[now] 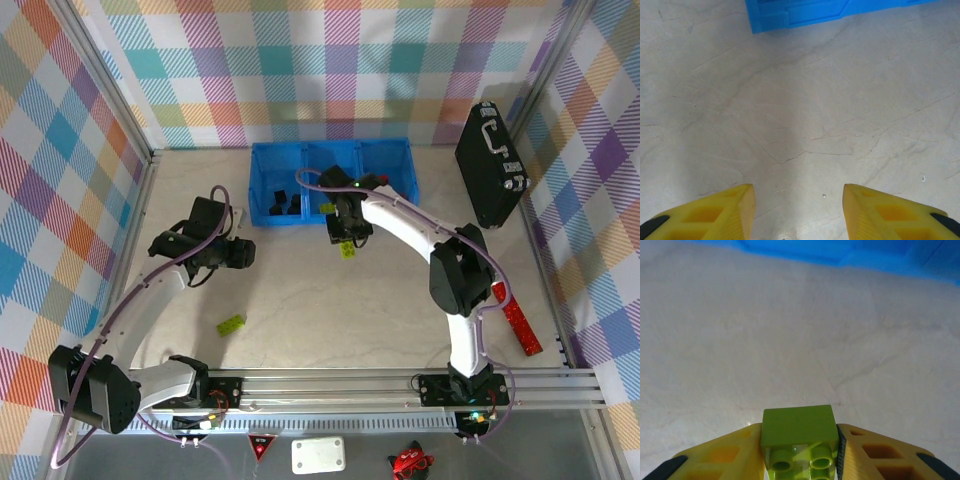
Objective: Sort the legos into containers by color
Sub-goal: Place the lego in the container.
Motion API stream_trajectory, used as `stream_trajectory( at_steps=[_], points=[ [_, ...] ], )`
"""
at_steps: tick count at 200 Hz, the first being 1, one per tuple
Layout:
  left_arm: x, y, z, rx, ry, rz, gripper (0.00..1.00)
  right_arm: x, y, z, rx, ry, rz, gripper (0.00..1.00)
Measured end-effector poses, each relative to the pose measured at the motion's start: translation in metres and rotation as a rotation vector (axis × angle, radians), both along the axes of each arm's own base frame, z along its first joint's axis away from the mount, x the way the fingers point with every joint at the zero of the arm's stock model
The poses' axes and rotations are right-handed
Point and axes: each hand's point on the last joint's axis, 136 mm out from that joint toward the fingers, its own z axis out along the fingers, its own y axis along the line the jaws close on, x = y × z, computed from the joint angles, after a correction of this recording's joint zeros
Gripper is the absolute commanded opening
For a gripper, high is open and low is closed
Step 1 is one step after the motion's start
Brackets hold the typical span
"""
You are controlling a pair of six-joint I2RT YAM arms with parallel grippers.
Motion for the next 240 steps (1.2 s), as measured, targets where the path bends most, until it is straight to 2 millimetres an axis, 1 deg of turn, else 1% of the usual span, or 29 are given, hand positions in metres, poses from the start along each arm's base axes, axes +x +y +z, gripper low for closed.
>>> stream_trajectory(
  at_steps=[30,80,98,135,190,206,240],
  points=[
    [0.003,0.0,0.01,-0.008,-0.047,0.003,0.5,0.029,0.004,0.008,0.024,-0.056,-0.022,0.39],
    [0.007,0.001,0.012,-0.004,-0.063,0.009,0.5,0.076,0.014,0.024,0.076,-0.152,-0.057,0.39],
    [0.007,0.002,0.012,-0.001,-0.064,0.011,0.5,0.09,0.02,0.025,0.095,-0.183,-0.065,0.39],
    [0.008,0.001,0.01,0.001,-0.058,0.011,0.5,0.113,0.03,0.02,0.116,-0.232,-0.075,0.39],
    [0.008,0.0,0.006,-0.001,-0.043,0.006,0.51,0.15,0.048,0.005,0.146,-0.31,-0.091,0.39],
    [0.008,0.0,0.005,-0.001,-0.04,0.006,0.51,0.161,0.051,0.003,0.155,-0.332,-0.099,0.39],
    [0.009,-0.001,0.004,0.001,-0.036,0.006,0.51,0.175,0.053,-0.01,0.16,-0.359,-0.112,0.39]
  ],
)
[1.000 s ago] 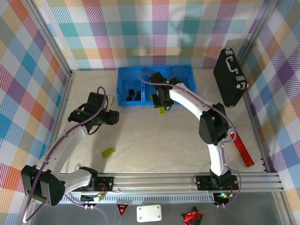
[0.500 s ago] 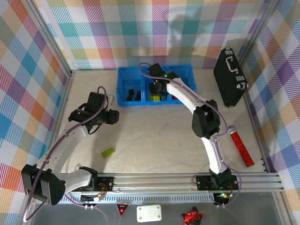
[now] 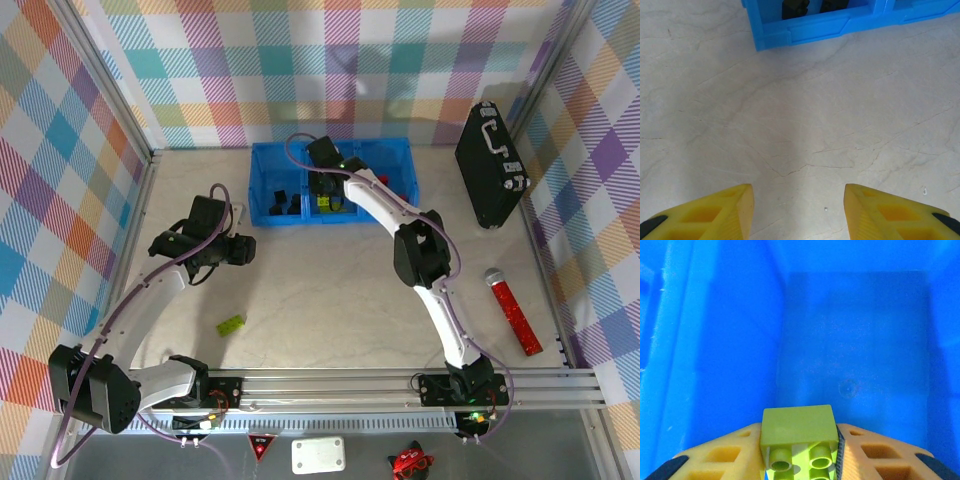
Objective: Sort the legos into containers by color
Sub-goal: Place the lego in the container.
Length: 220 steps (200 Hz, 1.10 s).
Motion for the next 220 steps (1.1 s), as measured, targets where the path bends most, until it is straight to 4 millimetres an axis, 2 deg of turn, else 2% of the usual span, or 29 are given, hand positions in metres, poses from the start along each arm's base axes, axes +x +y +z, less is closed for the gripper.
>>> stream_trajectory(
  at_steps=[32,71,99,121,140,191,220],
  points=[
    [0.001,-0.001,-0.005,0.004,0.016,-0.001,0.51,0.017,0.0,-0.016,0.008,-0.029,-0.019,0.39],
    [0.002,-0.001,-0.01,0.008,0.033,-0.002,0.51,0.037,-0.001,-0.024,0.027,-0.059,-0.034,0.41],
    [0.002,-0.001,-0.01,0.009,0.034,-0.002,0.51,0.039,-0.002,-0.036,0.016,-0.047,-0.034,0.42],
    [0.002,-0.001,-0.012,0.01,0.038,-0.002,0.51,0.039,-0.005,-0.043,0.008,-0.038,-0.03,0.48],
    [0.003,-0.001,-0.014,0.012,0.046,-0.002,0.51,0.039,-0.005,-0.042,0.008,-0.038,-0.022,0.53],
    [0.003,-0.001,-0.014,0.013,0.046,-0.001,0.51,0.036,-0.003,-0.04,0.014,-0.025,-0.007,0.56],
    [0.003,-0.001,-0.017,0.016,0.055,-0.001,0.52,0.027,-0.003,-0.021,0.019,-0.009,0.017,0.58]
  ],
)
